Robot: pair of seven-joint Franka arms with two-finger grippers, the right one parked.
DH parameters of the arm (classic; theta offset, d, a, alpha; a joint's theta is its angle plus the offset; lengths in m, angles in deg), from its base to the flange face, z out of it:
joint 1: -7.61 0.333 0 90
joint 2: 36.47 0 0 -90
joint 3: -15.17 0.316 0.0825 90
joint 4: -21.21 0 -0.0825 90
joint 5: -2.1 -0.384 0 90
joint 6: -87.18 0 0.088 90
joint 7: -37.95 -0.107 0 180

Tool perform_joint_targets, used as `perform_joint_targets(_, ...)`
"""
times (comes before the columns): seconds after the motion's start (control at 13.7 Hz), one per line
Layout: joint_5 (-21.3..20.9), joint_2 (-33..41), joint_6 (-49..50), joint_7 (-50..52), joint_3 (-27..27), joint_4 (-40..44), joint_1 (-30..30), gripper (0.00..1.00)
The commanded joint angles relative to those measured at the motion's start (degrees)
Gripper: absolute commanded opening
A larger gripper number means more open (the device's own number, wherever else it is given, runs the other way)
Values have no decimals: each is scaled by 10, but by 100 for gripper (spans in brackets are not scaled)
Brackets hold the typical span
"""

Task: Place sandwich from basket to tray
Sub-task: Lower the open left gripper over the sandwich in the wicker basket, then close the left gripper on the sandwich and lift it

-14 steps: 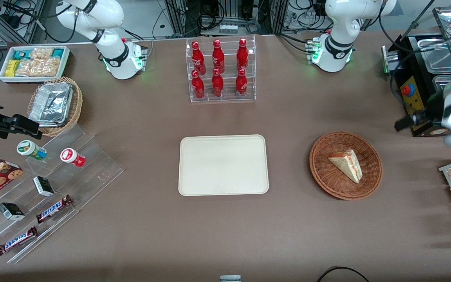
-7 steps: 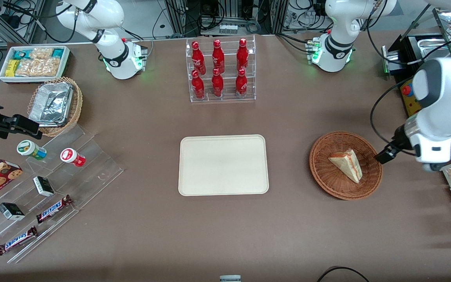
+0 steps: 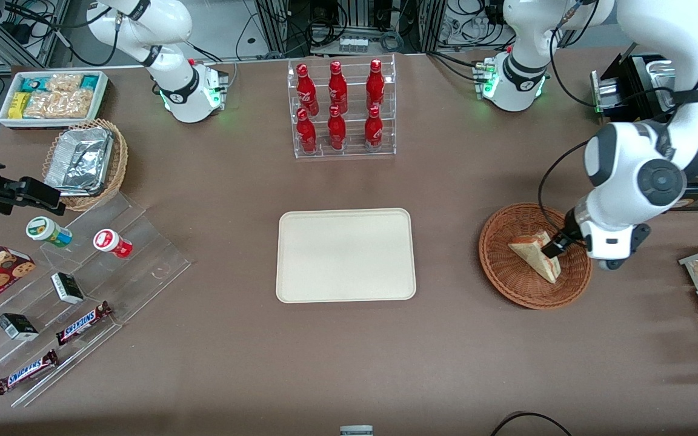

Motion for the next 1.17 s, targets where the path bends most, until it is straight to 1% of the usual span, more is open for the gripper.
perform_joint_targets(0.0, -9, -2, -72, 30, 2, -49, -12, 100)
perform_joint_targets(0.07, -10, -4, -82, 30, 3, -59, -12, 100)
perform_joint_targets(0.29, -36, -13, -88, 31, 5, -68, -11, 100)
perform_joint_targets(0.51, -38, -31, -112, 31, 7, -68, -9, 100)
perform_joint_targets(0.58, -38, -38, -118, 35, 7, -68, -9, 98)
perform_joint_targets(0.66, -38, -43, -127, 52, 7, -66, -9, 80)
perform_joint_targets(0.73, -38, -49, -129, 64, 6, -62, -9, 45)
perform_joint_targets(0.8, -38, -52, -129, 67, 6, -54, -9, 5)
perform_joint_targets(0.88, -38, -52, -126, 67, 6, -48, -9, 0)
perform_joint_targets(1.09, -39, -39, -97, 60, 6, -32, -11, 0)
